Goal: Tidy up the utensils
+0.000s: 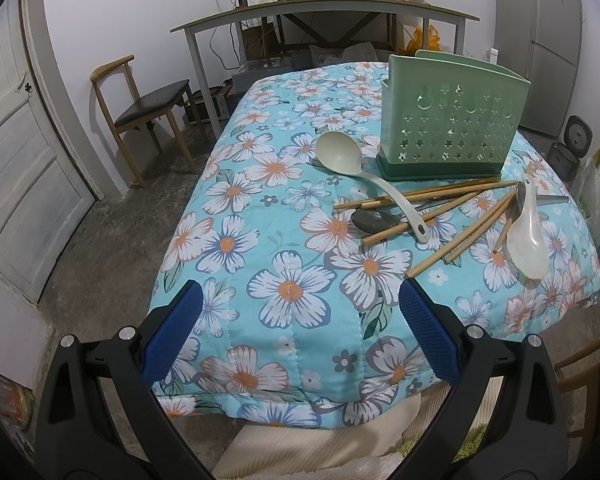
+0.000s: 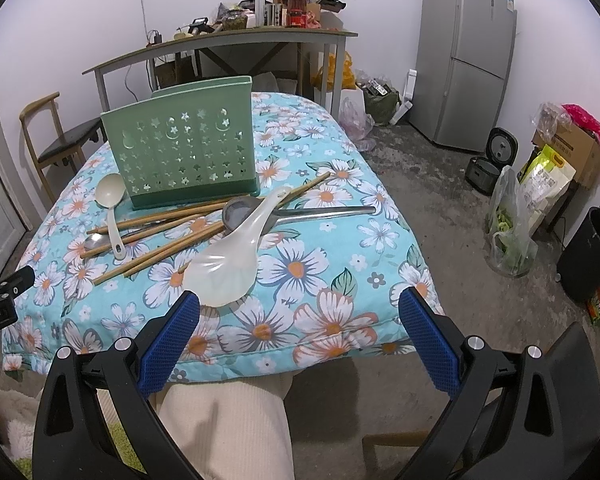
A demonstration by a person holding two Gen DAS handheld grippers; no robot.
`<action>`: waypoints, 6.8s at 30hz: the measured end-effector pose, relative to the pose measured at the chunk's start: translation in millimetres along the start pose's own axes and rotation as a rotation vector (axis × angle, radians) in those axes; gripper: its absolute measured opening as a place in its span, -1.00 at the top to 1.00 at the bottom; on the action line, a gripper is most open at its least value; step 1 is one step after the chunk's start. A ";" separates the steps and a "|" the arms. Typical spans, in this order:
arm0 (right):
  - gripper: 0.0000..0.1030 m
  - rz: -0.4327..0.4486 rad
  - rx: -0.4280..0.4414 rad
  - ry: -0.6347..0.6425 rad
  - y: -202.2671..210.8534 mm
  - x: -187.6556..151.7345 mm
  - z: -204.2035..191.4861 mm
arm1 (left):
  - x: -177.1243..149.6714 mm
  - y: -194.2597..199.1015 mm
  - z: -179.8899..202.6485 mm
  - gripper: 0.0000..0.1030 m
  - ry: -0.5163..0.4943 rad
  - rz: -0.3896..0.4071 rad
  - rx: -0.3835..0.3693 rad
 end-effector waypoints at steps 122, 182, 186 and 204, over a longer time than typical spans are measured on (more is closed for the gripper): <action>0.42 -0.021 -0.158 0.640 -79.1 -22.4 -120.5 | 128.0 -116.3 -63.8 0.89 0.081 0.031 -0.489; 0.96 0.127 0.643 -0.054 25.4 228.6 -10.8 | 268.7 -51.7 57.0 0.89 -0.130 0.477 -0.428; 0.96 0.039 0.674 -0.117 -7.7 235.4 -9.9 | 263.9 -69.5 61.7 0.89 -0.134 0.440 -0.434; 0.27 0.000 0.689 -0.317 -84.1 226.3 26.1 | 246.5 -98.1 55.9 -0.11 -0.068 0.329 -0.461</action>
Point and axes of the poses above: each gripper's, at about its wrist camera, not at the fingertips, and y roughly against the way its jaws point, z to its right, x to its top, the point moved 6 cm from there along -y, roughly the way its jaws point, and after that the axes turned 4 degrees about y, right-handed, at the moved point
